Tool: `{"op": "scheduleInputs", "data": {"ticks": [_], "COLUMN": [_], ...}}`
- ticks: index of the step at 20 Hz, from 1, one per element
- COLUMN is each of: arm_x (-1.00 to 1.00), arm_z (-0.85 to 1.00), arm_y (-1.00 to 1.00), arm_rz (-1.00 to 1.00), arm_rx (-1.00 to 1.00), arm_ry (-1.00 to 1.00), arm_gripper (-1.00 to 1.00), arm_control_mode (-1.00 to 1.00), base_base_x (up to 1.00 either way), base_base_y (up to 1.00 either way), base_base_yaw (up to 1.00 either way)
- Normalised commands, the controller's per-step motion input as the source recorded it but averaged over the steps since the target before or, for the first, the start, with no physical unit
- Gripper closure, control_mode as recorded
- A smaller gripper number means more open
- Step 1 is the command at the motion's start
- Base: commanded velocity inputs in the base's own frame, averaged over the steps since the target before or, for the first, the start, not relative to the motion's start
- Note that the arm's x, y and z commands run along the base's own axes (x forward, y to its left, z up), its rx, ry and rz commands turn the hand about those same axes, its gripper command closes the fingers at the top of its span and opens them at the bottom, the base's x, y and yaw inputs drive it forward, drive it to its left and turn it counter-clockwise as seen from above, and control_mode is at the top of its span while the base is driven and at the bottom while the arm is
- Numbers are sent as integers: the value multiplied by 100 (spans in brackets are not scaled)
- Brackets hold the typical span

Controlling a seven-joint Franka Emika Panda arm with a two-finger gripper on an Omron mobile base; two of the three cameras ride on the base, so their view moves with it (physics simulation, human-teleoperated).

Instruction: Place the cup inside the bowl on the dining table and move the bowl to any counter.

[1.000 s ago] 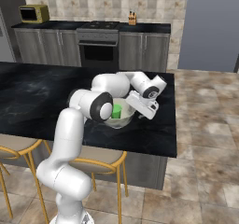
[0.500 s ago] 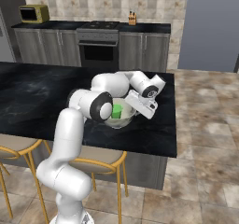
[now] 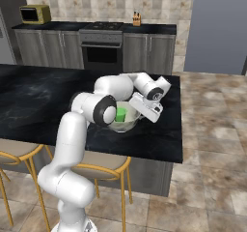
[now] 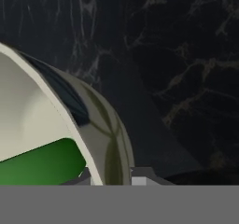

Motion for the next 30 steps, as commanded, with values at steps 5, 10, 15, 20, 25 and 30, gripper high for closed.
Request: {"op": "scheduleInputs", "data": {"ticks": [5, 10, 15, 20, 25, 30], "arm_x": [0, -2, -5, -23, -39, -41], "arm_z": [13, 7, 16, 33, 42, 48], "arm_y": [0, 0, 0, -10, -22, -29], "arm_rz": [0, 0, 0, 0, 0, 0], "arm_rx": [1, 5, 6, 3, 1, 0], "arm_ry": [0, 0, 0, 0, 0, 0], "arm_gripper": [100, 100, 100, 100, 100, 100], "arm_control_mode": [-100, -100, -100, -100, -100, -100], "base_base_x": [0, 0, 0, 0, 0, 0], "base_base_y": [0, 0, 0, 0, 0, 0], "base_base_yaw": [0, 0, 0, 0, 0, 0]}}
